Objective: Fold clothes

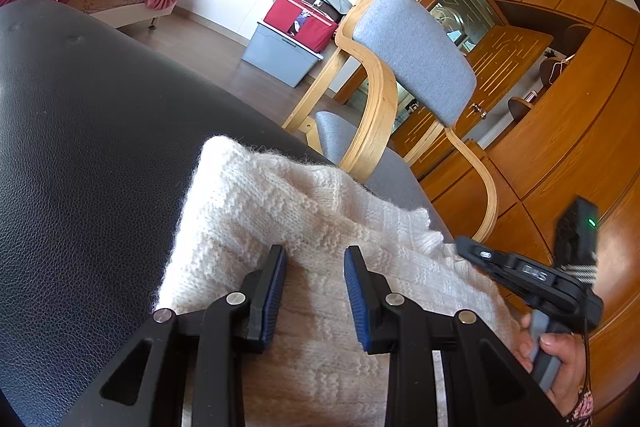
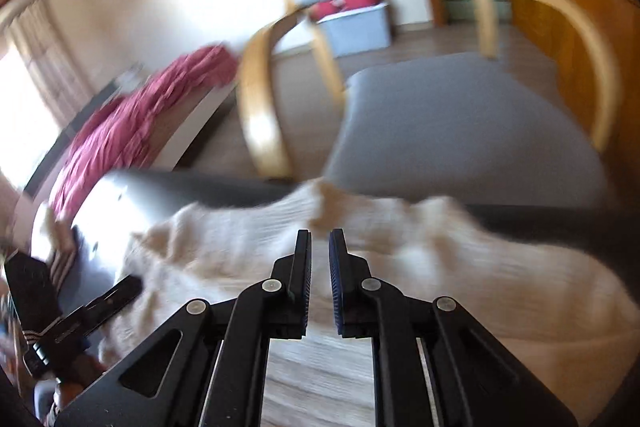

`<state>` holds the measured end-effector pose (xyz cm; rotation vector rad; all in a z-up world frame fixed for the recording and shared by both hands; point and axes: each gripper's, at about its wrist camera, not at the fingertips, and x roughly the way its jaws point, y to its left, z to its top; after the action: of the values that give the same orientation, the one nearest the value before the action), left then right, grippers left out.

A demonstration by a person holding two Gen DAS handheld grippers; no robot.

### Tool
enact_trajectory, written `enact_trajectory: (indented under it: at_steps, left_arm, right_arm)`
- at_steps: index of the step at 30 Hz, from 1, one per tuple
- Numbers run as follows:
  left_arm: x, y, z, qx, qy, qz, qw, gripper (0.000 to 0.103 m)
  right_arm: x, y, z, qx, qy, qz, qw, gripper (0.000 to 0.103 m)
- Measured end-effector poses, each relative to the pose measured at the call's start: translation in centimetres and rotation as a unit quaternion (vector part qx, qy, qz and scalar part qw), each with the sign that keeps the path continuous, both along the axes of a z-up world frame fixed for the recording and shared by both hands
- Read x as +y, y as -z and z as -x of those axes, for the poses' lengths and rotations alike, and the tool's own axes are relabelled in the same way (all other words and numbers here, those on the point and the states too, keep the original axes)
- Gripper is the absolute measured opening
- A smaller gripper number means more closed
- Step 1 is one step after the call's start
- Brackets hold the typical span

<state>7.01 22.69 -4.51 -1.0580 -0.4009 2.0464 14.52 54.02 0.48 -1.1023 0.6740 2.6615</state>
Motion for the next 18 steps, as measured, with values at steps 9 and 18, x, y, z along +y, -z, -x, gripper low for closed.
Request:
enact_trajectory:
  at_steps: [9,18]
  left_arm:
    - [0.1,0.2,0.1,-0.001,0.002,-0.004,1.0000,0.030]
    - [0.2,-0.1,0.0,-0.001,0.000,0.001,1.0000,0.030]
  right_arm:
    - [0.3,2.0,1.9,-0.015,0.039,-0.008,0.999,0.010]
    - [-2.9,0.7,-9.7,-0.041,0.090,-0.071,0.993,0.010]
